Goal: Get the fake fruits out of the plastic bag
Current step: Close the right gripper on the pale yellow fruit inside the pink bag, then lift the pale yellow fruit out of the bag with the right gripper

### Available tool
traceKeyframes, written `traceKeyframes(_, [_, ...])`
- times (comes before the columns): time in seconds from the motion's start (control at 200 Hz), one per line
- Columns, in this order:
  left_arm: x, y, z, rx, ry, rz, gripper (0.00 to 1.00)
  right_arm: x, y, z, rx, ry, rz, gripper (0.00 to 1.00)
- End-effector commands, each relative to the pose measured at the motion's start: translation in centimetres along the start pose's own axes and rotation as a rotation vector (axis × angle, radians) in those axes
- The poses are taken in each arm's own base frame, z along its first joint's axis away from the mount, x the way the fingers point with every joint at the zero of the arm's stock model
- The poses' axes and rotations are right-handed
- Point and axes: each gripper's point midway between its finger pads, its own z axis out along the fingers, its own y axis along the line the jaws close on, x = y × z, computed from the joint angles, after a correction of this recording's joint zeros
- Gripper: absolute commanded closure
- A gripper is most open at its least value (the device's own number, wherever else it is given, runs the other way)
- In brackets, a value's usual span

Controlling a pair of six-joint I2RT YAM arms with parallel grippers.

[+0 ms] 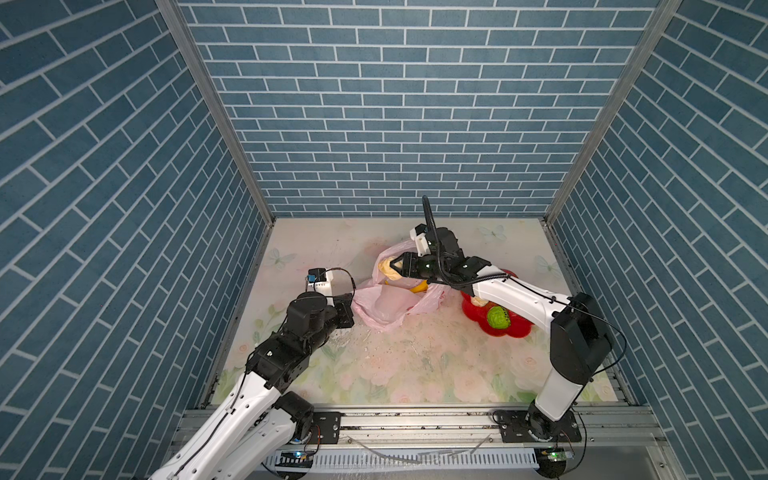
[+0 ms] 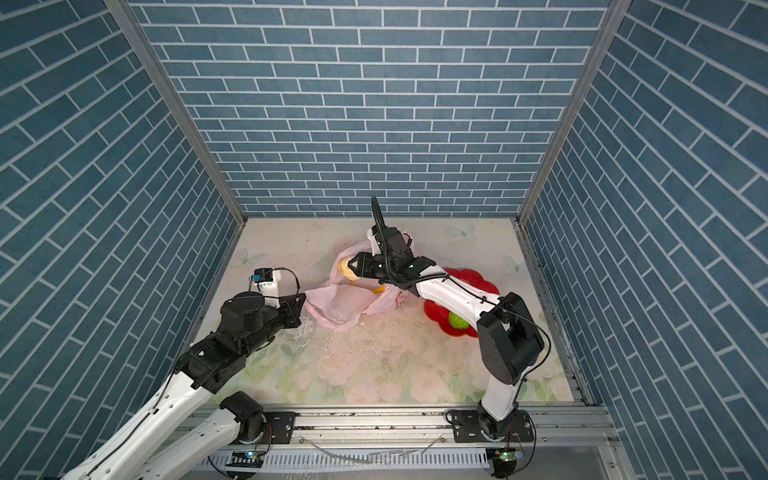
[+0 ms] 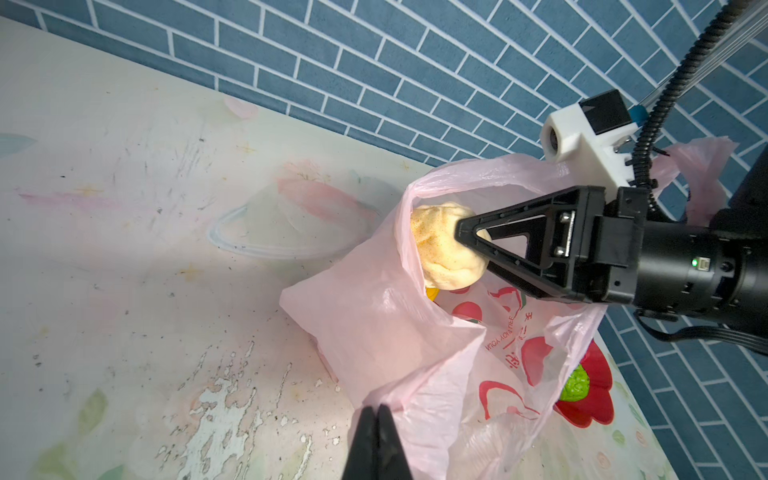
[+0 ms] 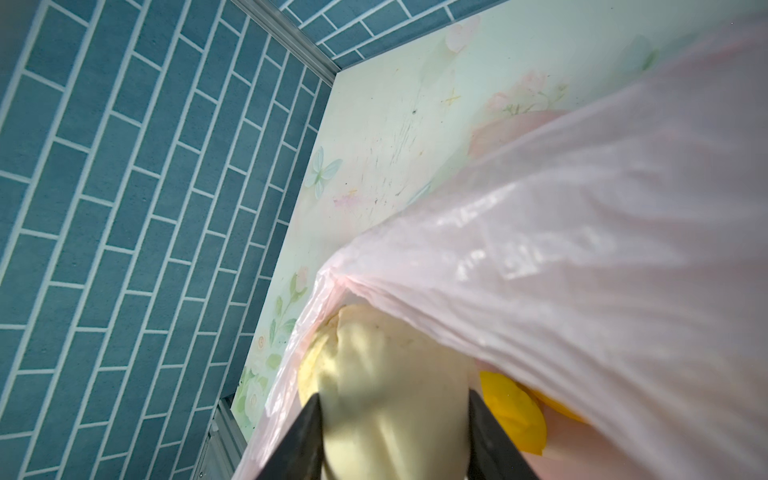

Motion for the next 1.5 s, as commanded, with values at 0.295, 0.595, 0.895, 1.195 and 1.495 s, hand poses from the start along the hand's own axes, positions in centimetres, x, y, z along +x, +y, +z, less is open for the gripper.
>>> traceKeyframes(0.295, [-1.0,2.1,-0.7,-0.147,-0.017,0.059,0.98,-3.7,4.3,-3.5,-0.16,-0.107,-0.042,1.0])
traceKeyframes(0.595, [-0.8,2.7,-0.6,-0.174,-0.021,0.055,0.98,-5.3,4.5,-7.3,-0.227,-0.182,-0.006,1.0])
traceKeyframes(0.895, [-1.3,2.8,-1.2,-0.179,-0.042,0.049,0.98,-6.4,4.6,-8.2,-0.276,-0.212,0.014,1.0])
traceKeyframes(1.195, [-2.8,2.9,-3.4,-0.205,-0.082,0.06,0.98,-7.6,6.3,-5.1,-0.39,-0.19,0.047,1.0])
traceKeyframes(1.495, [-4.0,3.1,-5.3,-0.224,-0.124,0.071,0.98,-6.8,11.5,-1.6,-0.529,-0.089,0.032,1.0])
